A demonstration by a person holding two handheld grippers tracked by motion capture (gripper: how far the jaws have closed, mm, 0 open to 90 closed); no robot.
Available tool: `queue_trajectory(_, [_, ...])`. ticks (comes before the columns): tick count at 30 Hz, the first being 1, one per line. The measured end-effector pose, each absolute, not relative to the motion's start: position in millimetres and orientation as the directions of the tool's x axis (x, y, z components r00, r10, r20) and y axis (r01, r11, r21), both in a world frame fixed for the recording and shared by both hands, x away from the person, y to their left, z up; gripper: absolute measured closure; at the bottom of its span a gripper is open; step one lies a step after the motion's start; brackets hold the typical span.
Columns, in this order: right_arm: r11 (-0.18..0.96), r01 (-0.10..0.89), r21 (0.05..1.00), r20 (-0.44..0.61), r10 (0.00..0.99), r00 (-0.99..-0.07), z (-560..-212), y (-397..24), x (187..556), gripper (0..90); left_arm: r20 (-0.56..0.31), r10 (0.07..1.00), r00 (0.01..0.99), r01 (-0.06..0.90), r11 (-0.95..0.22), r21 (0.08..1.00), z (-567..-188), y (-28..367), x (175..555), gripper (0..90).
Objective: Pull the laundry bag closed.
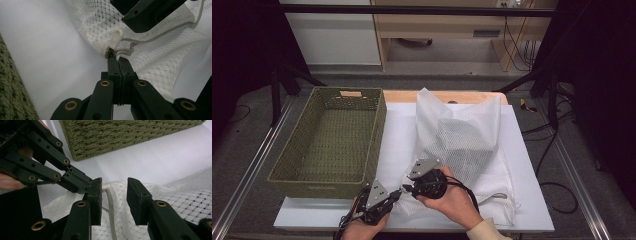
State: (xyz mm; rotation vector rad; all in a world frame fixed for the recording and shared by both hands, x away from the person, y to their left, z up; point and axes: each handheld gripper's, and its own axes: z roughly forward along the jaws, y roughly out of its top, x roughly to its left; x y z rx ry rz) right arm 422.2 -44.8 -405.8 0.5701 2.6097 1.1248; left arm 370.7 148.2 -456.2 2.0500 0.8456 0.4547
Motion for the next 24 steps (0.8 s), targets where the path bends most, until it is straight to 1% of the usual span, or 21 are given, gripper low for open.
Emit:
queue_trajectory(10, [0.639, 0.265, 0.722, -0.050, 0.431, -0.901, -408.0, -38.5, 424.9, 68.9, 0.011, 0.709, 0.705, 0.400, -0.409, 0.820, -456.3, 148.2, 370.8, 89.7])
queue_trajectory(24, [0.661, 0.273, 0.699, -0.033, 0.411, -0.911, -409.9, -28.9, 427.8, 70.7, 0.012, 0.709, 0.705, 0.398, -0.409, 0.821, -455.6, 148.7, 370.8, 89.6])
